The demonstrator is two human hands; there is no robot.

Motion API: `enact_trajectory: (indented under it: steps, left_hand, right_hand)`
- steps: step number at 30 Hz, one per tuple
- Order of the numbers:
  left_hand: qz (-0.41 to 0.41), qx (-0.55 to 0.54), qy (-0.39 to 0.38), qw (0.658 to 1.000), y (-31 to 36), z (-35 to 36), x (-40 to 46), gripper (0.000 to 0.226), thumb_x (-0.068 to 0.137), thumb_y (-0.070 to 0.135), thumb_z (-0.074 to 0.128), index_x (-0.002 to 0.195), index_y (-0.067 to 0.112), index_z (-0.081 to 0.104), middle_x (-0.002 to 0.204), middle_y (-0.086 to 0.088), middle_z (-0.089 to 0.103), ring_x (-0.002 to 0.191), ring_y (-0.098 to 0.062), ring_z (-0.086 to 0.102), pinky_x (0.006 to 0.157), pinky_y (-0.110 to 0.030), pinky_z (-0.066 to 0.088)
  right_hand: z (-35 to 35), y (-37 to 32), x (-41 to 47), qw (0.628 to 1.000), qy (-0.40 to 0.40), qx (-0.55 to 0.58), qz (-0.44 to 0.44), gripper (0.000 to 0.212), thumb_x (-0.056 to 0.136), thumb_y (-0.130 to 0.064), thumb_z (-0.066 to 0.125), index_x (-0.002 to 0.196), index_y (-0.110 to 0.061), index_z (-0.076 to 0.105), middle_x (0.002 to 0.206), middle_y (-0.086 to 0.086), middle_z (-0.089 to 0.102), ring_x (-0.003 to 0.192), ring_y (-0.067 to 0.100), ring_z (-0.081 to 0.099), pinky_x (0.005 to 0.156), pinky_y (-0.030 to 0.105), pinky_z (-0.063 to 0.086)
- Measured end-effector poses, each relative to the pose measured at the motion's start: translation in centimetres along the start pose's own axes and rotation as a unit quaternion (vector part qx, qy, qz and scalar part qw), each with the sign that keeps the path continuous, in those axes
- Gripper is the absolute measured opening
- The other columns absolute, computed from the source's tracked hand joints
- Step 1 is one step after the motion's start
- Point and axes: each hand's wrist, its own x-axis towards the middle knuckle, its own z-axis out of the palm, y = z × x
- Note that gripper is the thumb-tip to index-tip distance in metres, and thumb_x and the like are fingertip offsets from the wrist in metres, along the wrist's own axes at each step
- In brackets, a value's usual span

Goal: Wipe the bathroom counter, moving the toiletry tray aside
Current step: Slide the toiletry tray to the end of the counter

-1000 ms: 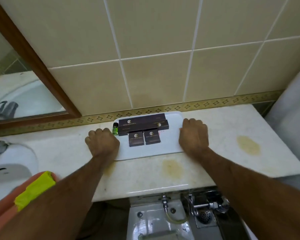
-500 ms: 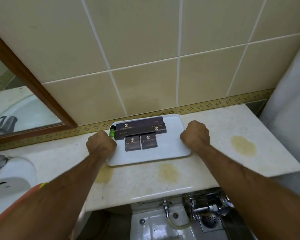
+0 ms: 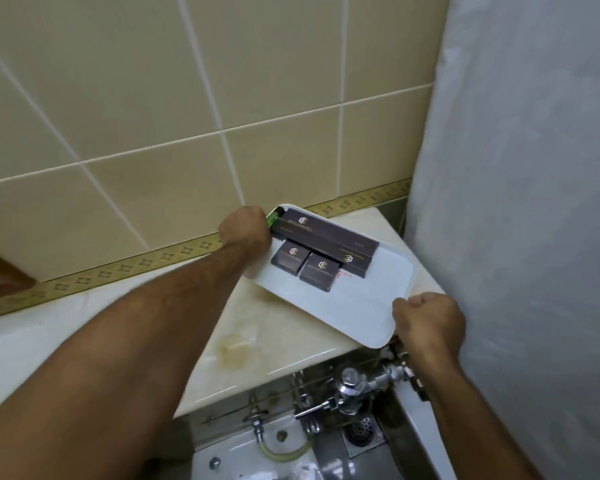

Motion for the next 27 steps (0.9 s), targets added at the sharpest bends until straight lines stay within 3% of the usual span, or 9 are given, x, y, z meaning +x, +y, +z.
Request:
enact_trajectory:
  steps: [5, 10, 12, 18, 22, 24, 27]
  left_hand:
    - [0.104, 0.031, -0.006, 0.994, 10.2, 2.4, 2.1, 0.024, 0.080, 0.005, 0.058, 0.102, 0.007, 0.070, 0.105, -0.013, 0.069, 0.098, -0.037, 0.067, 0.073, -0.039, 0.051]
    - [0.160, 0.058, -0.001, 0.985, 13.5, 5.5, 3.8, 0.028, 0.084, 0.005, 0.054, 0.108, 0.006, 0.069, 0.111, -0.015, 0.068, 0.102, -0.039, 0.066, 0.081, -0.044, 0.054]
    - [0.174, 0.064, 0.006, 0.983, 13.5, 6.5, 3.8, 0.028, 0.086, 0.002, 0.050, 0.106, 0.004, 0.070, 0.108, -0.018, 0.070, 0.099, -0.041, 0.067, 0.079, -0.045, 0.054]
    - [0.208, 0.066, 0.003, 0.976, 13.1, 6.9, 3.5, 0.026, 0.087, 0.000, 0.050, 0.103, 0.002, 0.070, 0.101, -0.022, 0.072, 0.093, -0.039, 0.068, 0.075, -0.044, 0.054]
    - [0.234, 0.049, 0.023, 0.971, 10.3, 5.2, 1.5, 0.028, 0.078, -0.001, 0.052, 0.099, 0.007, 0.068, 0.099, -0.017, 0.071, 0.093, -0.039, 0.066, 0.069, -0.039, 0.050]
    - [0.240, 0.030, 0.045, 0.969, 7.1, 4.4, -1.1, 0.025, 0.076, 0.000, 0.051, 0.095, 0.005, 0.066, 0.094, -0.018, 0.070, 0.087, -0.039, 0.064, 0.065, -0.036, 0.045]
    - [0.227, 0.008, 0.084, 0.970, 0.1, 2.8, -5.7, 0.012, 0.078, 0.003, 0.053, 0.084, 0.005, 0.063, 0.083, -0.018, 0.069, 0.076, -0.039, 0.062, 0.061, -0.038, 0.044]
  right_hand:
    - [-0.9, 3.5, 1.1, 0.993, 0.024, 0.072, 0.094, 0.020, 0.070, -0.021, 0.068, 0.061, -0.004, 0.067, 0.056, 0.011, 0.070, 0.054, 0.031, 0.069, 0.061, 0.043, 0.061]
    - [0.6, 4.5, 1.6, 0.980, 0.024, 0.120, 0.154, 0.022, 0.074, -0.014, 0.070, 0.053, -0.009, 0.067, 0.041, 0.001, 0.065, 0.044, 0.022, 0.067, 0.056, 0.039, 0.061]
    - [1.2, 4.8, 1.3, 0.973, 0.013, 0.139, 0.183, 0.022, 0.075, -0.013, 0.069, 0.053, -0.011, 0.066, 0.038, -0.001, 0.063, 0.044, 0.021, 0.068, 0.057, 0.036, 0.060]
    - [2.5, 4.5, 0.3, 0.958, 0.021, 0.185, 0.219, 0.016, 0.076, -0.012, 0.069, 0.061, -0.012, 0.067, 0.039, -0.011, 0.063, 0.037, 0.013, 0.066, 0.062, 0.045, 0.062]
    - [1.9, 4.2, 0.1, 0.953, 0.004, 0.198, 0.227, 0.024, 0.080, -0.013, 0.074, 0.058, -0.010, 0.064, 0.039, -0.005, 0.064, 0.038, 0.015, 0.067, 0.065, 0.047, 0.063]
    - [1.4, 4.1, -0.1, 0.957, -0.011, 0.190, 0.217, 0.033, 0.083, -0.021, 0.074, 0.056, -0.007, 0.066, 0.042, 0.002, 0.066, 0.042, 0.020, 0.069, 0.065, 0.047, 0.063]
    - [1.1, 2.8, -2.2, 0.980, -0.023, 0.088, 0.176, 0.061, 0.087, -0.053, 0.060, 0.055, -0.003, 0.068, 0.056, 0.015, 0.070, 0.058, 0.035, 0.070, 0.068, 0.047, 0.060]
